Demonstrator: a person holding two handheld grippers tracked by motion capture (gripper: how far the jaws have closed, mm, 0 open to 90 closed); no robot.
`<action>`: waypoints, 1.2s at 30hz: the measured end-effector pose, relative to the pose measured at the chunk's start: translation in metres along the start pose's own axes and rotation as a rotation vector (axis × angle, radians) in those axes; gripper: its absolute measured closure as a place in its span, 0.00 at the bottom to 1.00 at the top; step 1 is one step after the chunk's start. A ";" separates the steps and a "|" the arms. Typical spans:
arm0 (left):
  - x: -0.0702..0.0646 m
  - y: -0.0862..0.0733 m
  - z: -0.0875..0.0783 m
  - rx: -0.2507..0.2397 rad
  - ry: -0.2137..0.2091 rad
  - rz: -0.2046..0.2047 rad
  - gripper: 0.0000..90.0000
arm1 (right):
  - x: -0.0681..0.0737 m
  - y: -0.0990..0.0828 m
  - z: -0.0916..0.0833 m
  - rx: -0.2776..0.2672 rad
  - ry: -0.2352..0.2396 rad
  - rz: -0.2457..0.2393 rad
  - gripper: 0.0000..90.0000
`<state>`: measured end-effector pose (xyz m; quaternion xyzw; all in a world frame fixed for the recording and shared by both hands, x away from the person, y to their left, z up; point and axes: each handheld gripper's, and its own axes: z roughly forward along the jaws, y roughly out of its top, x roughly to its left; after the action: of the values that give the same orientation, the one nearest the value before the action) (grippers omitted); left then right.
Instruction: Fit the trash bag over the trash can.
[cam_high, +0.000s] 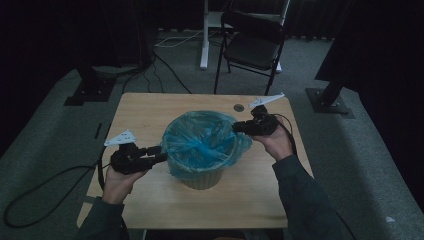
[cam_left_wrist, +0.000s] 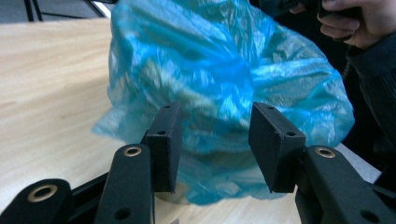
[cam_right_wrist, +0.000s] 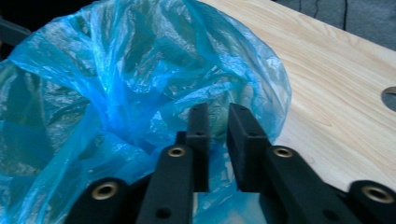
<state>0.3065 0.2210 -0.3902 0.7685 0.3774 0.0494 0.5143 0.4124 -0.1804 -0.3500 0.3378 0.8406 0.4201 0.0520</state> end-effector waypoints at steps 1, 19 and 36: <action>0.000 -0.001 0.001 0.009 -0.002 0.004 0.62 | 0.000 0.000 0.000 0.000 0.007 0.002 0.93; -0.007 0.004 0.016 0.099 0.017 0.129 1.00 | -0.003 -0.006 -0.002 0.060 -0.077 0.005 1.00; -0.004 0.002 0.005 0.020 0.059 0.068 0.76 | -0.010 0.001 -0.010 -0.034 -0.076 0.022 0.79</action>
<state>0.3066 0.2142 -0.3896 0.7843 0.3664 0.0859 0.4932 0.4168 -0.1927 -0.3452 0.3618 0.8270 0.4219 0.0851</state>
